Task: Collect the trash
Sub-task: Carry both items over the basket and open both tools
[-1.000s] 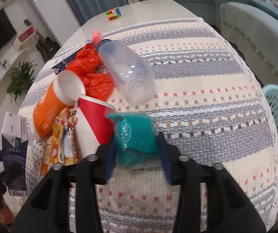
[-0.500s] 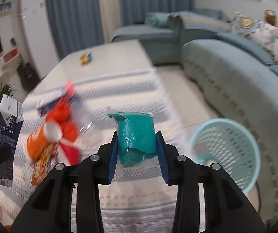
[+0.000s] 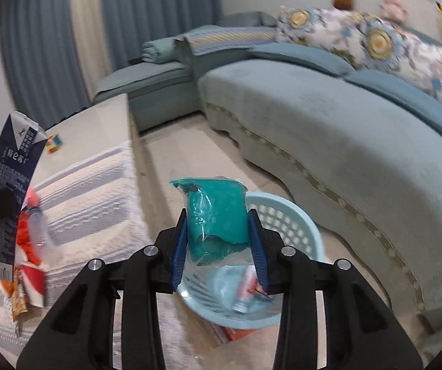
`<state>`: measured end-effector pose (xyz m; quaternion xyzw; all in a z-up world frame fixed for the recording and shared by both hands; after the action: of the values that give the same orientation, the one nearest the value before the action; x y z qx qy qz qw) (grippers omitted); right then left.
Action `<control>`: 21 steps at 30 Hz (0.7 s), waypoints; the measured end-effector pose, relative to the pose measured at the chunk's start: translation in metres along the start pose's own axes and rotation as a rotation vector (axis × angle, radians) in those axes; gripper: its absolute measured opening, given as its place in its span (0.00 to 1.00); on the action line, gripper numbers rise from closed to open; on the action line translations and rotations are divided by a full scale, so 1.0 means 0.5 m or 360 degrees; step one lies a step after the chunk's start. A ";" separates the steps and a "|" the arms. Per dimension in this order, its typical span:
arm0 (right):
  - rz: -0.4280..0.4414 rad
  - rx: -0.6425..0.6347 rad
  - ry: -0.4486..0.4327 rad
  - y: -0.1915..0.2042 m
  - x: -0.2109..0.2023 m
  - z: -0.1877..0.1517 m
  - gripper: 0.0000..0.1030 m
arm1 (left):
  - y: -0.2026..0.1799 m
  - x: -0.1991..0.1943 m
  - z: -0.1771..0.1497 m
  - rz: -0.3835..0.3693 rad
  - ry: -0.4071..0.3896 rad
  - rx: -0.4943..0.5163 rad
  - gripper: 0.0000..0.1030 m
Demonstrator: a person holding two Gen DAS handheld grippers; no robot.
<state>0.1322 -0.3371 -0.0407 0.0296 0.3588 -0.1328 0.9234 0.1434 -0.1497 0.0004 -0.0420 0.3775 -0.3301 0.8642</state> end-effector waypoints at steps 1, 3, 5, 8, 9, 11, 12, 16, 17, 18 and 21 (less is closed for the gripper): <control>-0.0017 0.0016 0.0023 -0.015 0.011 -0.004 0.33 | -0.011 0.034 -0.001 -0.0017 0.0050 0.0008 0.60; -0.0022 0.0058 0.0095 -0.041 0.043 -0.018 0.33 | -0.021 0.083 -0.007 -0.0017 0.0108 0.0030 0.60; -0.0043 0.0076 0.0165 -0.062 0.073 -0.033 0.33 | -0.025 0.128 -0.017 0.0021 0.0173 0.0057 0.60; -0.0103 0.0072 0.0283 -0.080 0.114 -0.071 0.33 | -0.027 0.185 -0.037 0.0014 0.0258 0.0060 0.60; -0.0111 0.0073 0.0325 -0.084 0.130 -0.082 0.33 | -0.027 0.210 -0.046 0.0003 0.0288 0.0045 0.60; -0.0127 0.0077 0.0389 -0.092 0.157 -0.101 0.33 | -0.023 0.233 -0.056 -0.0011 0.0329 0.0039 0.60; -0.0135 0.0078 0.0418 -0.095 0.169 -0.111 0.33 | -0.023 0.244 -0.062 -0.0012 0.0346 0.0038 0.61; -0.0127 0.0098 0.0495 -0.098 0.202 -0.138 0.34 | -0.017 0.265 -0.079 -0.0013 0.0384 0.0034 0.62; -0.0128 0.0107 0.0504 -0.098 0.208 -0.143 0.35 | -0.013 0.265 -0.081 -0.0011 0.0383 0.0034 0.63; -0.0128 0.0115 0.0511 -0.096 0.212 -0.144 0.36 | -0.013 0.266 -0.082 -0.0007 0.0379 0.0032 0.64; -0.0103 0.0141 0.0520 -0.097 0.219 -0.148 0.41 | -0.005 0.256 -0.075 -0.0014 0.0355 0.0010 0.66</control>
<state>0.1485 -0.3972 -0.1670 0.0800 0.4987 -0.1717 0.8458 0.1800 -0.2221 -0.1052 -0.0039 0.4700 -0.3376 0.8155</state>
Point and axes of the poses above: each gripper's, at about its wrist camera, not at the fingertips, and x roughly the way its jaws point, y to its left, z to its top, the point moved 5 cm from there along x, roughly the way its jaws point, and after that the axes turned 15 degrees about -z, right-handed, at the moved point
